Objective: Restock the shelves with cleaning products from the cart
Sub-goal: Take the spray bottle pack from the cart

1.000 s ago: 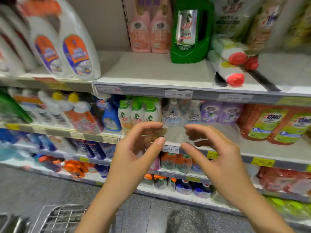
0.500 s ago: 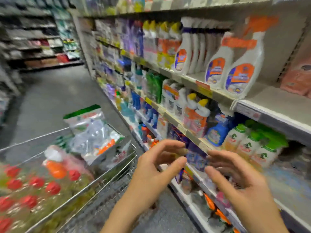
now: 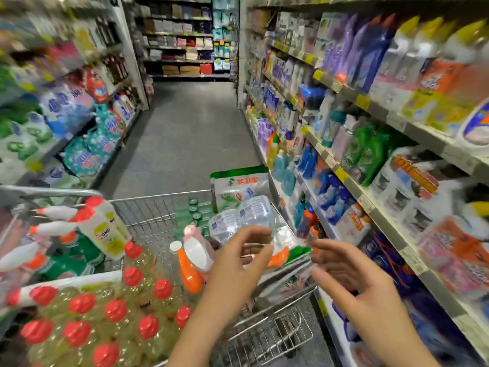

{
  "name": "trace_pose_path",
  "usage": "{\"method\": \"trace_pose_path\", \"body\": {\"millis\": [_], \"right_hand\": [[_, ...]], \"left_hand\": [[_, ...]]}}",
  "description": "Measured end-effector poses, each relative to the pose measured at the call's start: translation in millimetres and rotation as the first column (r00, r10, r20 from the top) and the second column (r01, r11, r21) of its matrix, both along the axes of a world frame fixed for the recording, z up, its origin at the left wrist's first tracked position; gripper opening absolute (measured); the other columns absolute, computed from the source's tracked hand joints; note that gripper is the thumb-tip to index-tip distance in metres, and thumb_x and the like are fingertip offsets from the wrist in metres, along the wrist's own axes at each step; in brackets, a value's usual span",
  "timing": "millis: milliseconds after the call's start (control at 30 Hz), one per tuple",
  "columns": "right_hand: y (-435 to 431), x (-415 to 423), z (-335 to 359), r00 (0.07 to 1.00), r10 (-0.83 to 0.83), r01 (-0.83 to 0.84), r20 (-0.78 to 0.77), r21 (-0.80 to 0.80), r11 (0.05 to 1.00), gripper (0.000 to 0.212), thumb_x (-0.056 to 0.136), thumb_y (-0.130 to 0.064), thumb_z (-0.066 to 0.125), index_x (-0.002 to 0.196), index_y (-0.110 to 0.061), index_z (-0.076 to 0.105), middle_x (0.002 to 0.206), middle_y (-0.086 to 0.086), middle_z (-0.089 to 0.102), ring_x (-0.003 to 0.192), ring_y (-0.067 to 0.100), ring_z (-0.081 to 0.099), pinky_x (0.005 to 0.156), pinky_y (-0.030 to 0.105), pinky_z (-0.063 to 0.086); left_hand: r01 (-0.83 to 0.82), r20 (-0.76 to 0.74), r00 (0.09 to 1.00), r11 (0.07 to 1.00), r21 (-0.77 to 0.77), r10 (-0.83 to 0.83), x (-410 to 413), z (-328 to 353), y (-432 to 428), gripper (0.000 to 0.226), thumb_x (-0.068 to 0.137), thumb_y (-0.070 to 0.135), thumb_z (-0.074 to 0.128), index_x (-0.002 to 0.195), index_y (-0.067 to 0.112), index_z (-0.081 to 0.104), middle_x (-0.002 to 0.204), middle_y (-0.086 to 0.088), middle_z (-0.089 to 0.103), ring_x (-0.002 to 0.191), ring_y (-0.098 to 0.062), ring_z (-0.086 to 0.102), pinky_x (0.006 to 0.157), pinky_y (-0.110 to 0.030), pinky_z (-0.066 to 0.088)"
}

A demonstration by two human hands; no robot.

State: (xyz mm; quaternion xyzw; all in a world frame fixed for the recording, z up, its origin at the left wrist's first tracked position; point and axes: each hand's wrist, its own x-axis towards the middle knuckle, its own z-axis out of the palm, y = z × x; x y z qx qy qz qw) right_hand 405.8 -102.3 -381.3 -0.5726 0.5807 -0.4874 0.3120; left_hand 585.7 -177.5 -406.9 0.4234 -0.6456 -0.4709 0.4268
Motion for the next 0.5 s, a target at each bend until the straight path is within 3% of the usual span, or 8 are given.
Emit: {"method": "trace_pose_path", "body": {"millis": [200,300,367,433,500], "right_hand": [[-76,-3,-33,0.989,0.073,-0.055,-0.125,0.14,0.989,0.04,0.09,-0.012,0.063,0.11,-0.046,0.057,0.099,-0.023,0.064,0.091,0.002,0.063,0.077,0.022,0.052],[-113,-11,-45,0.946,0.175,-0.133,-0.272,0.164,0.977,0.047,0.094,-0.014,0.059,0.116,-0.054,0.047,0.107,-0.026,0.059,0.099,-0.005,0.058,0.082,0.017,0.049],[-137,-18,-54,0.856,0.317,-0.249,-0.409,0.211,0.945,0.056,0.095,-0.013,0.057,0.121,-0.058,0.036,0.122,-0.032,0.047,0.111,-0.009,0.047,0.093,0.009,0.039],[-162,-25,-66,0.696,0.441,-0.358,-0.567,0.258,0.897,0.064,0.095,-0.009,0.054,0.132,-0.053,0.028,0.137,-0.028,0.035,0.127,-0.008,0.031,0.104,0.005,0.022],[-185,-34,-81,0.508,0.505,-0.412,-0.698,0.318,0.854,0.072,0.093,-0.004,0.052,0.144,-0.044,0.021,0.15,-0.018,0.02,0.14,0.004,0.014,0.112,0.014,0.011]], "left_hand": [[-0.148,0.254,0.959,0.986,0.078,0.124,-5,-46,-60,0.036,0.096,0.017,0.053,0.129,0.026,0.04,0.135,0.001,0.038,0.124,-0.01,0.042,0.101,-0.021,0.037],[-0.222,0.298,0.939,0.965,0.14,0.172,-23,-62,-77,0.044,0.097,0.016,0.051,0.136,0.024,0.032,0.142,0.0,0.027,0.119,-0.002,0.028,0.095,-0.009,0.02],[-0.293,0.291,0.93,0.929,0.226,0.223,-32,-72,-89,0.048,0.096,0.015,0.052,0.137,0.022,0.029,0.145,-0.002,0.024,0.118,-0.003,0.026,0.096,-0.01,0.02],[-0.379,0.325,0.902,0.881,0.283,0.283,-35,-83,-103,0.054,0.094,0.013,0.055,0.14,0.018,0.027,0.146,-0.008,0.023,0.125,-0.012,0.029,0.102,-0.019,0.024],[-0.471,0.359,0.865,0.815,0.337,0.352,-37,-94,-115,0.058,0.092,0.009,0.058,0.141,0.011,0.026,0.145,-0.014,0.024,0.131,-0.02,0.028,0.107,-0.027,0.026]]}}
